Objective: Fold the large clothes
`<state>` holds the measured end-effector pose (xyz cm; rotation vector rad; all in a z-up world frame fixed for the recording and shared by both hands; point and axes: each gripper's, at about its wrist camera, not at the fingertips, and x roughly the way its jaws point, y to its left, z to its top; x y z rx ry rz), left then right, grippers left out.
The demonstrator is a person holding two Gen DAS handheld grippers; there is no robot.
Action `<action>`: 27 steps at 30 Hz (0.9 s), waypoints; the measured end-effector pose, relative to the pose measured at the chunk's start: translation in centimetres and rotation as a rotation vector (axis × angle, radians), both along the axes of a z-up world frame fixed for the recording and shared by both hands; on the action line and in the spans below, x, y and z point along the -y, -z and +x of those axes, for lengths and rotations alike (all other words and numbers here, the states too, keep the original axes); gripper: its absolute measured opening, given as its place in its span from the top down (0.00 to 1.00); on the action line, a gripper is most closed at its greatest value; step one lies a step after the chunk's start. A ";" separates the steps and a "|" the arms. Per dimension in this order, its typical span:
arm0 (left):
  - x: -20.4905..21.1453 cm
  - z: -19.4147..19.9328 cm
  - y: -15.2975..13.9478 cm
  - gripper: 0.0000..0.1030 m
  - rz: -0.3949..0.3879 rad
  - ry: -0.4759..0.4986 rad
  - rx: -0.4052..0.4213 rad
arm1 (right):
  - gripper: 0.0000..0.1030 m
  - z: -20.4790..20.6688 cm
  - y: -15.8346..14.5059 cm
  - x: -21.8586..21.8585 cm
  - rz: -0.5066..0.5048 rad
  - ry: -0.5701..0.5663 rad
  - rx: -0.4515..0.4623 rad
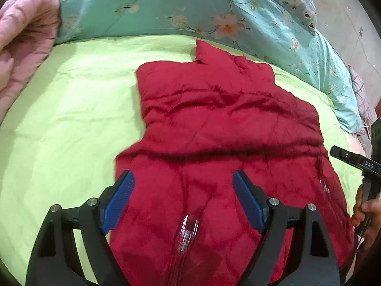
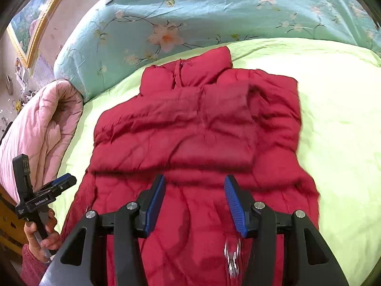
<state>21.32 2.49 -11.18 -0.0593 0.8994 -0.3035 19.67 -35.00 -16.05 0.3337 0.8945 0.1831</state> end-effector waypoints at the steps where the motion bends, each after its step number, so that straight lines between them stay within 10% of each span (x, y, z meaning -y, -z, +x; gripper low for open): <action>1: -0.5 -0.9 0.0 0.18 -0.004 -0.006 0.003 | 0.48 -0.9 -0.1 0.2 0.000 0.003 0.001; 27: -7.3 -14.5 2.5 0.18 -0.052 -0.057 -0.113 | 0.28 -20.1 0.2 5.7 0.052 0.089 0.032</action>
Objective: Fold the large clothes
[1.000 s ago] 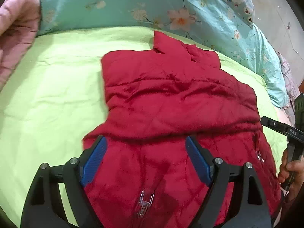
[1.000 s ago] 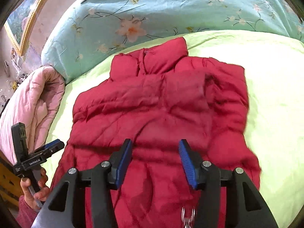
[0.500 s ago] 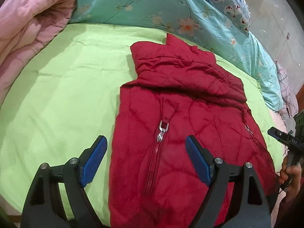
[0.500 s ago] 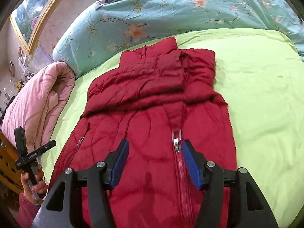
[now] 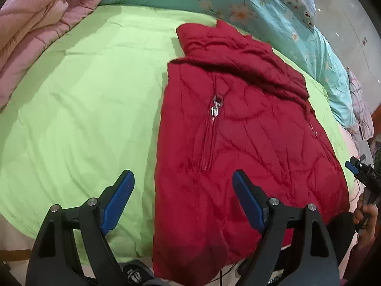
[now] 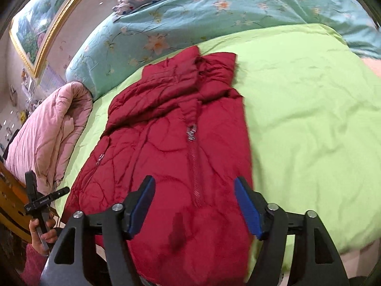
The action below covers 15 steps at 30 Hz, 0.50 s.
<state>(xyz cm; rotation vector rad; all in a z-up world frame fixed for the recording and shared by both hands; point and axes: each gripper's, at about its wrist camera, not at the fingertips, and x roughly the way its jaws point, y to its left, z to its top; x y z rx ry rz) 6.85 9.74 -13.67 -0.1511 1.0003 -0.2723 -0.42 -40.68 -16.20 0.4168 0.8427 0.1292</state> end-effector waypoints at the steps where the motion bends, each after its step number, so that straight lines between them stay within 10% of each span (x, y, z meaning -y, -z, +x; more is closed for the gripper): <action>1: 0.0 -0.2 0.2 0.18 0.002 0.006 -0.005 | 0.28 -0.4 0.2 0.3 0.001 0.009 -0.005; 15: 1.1 -2.5 2.2 0.18 -0.063 0.073 -0.087 | 0.27 -4.0 3.7 3.2 0.082 0.066 -0.082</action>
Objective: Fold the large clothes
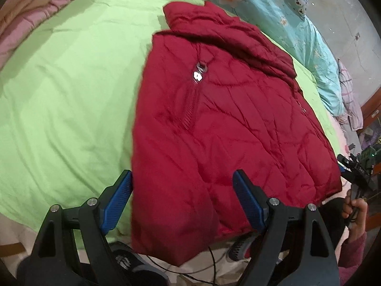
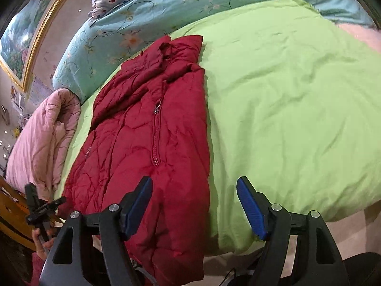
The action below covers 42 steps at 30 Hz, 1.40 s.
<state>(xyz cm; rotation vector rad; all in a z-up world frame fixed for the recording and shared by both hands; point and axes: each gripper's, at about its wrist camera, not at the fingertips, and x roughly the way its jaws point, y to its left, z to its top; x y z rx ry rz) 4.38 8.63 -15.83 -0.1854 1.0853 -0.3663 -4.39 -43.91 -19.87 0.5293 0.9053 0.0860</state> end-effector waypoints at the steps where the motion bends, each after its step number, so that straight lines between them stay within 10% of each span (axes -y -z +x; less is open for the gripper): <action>1: 0.2 -0.1 0.1 0.18 0.005 0.001 -0.001 | 0.27 0.1 0.2 0.1 0.011 -0.003 -0.006; 16: 0.1 -0.2 1.9 0.18 -0.069 0.001 -0.102 | 0.36 -0.6 3.7 -1.4 0.243 -0.091 -0.064; 21: 1.7 -0.5 1.1 0.73 0.007 0.048 -0.044 | 0.63 -0.8 3.6 -2.5 0.253 -0.116 -0.040; 24: 1.6 -0.5 0.3 0.83 -0.022 0.043 -0.008 | 0.75 -1.0 2.5 -2.9 0.262 -0.135 0.005; 42: 2.1 -0.6 -9.5 0.87 -0.110 0.029 0.282 | 0.81 -0.3 -5.7 -3.1 0.270 -0.172 0.255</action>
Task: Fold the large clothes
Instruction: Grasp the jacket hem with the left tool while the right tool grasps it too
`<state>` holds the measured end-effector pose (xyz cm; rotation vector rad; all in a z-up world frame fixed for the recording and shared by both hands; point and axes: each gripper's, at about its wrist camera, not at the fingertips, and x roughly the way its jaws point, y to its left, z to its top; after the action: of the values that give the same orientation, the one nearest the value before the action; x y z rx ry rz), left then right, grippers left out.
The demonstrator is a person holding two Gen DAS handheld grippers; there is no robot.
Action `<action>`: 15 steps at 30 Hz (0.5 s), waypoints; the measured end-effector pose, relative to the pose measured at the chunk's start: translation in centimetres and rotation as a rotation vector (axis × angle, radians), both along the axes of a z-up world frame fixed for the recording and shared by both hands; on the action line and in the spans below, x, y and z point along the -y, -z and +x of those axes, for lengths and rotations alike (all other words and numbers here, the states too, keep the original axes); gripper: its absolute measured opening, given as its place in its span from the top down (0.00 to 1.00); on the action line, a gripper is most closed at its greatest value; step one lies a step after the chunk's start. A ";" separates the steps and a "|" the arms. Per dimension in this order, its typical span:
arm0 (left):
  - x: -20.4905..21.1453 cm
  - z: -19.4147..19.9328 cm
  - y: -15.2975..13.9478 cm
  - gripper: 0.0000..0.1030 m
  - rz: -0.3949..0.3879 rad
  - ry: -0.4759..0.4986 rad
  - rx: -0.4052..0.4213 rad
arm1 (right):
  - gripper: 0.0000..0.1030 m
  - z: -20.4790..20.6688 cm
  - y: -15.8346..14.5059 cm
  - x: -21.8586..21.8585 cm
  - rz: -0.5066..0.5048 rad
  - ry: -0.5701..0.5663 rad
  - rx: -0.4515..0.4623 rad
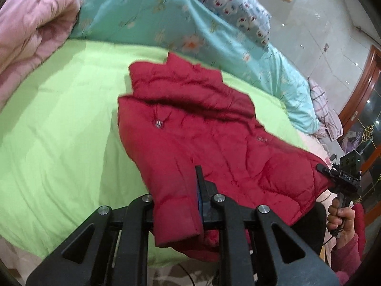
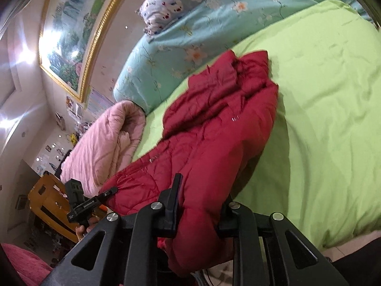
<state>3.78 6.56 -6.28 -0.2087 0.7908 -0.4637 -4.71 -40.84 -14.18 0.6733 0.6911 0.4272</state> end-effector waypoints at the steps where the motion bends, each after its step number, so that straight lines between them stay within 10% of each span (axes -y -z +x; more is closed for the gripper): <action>1: 0.1 0.5 -0.7 0.87 0.003 -0.002 0.017 | 0.81 0.2 -0.4 0.2 0.000 0.001 0.011; 15: 0.7 6.9 -5.7 0.87 -0.047 -0.076 0.091 | 0.81 5.7 -6.3 1.6 0.002 0.056 0.118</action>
<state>10.72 5.84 -0.61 -0.2586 0.6807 -0.4171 1.00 -42.43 -7.89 0.6621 0.5589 0.4125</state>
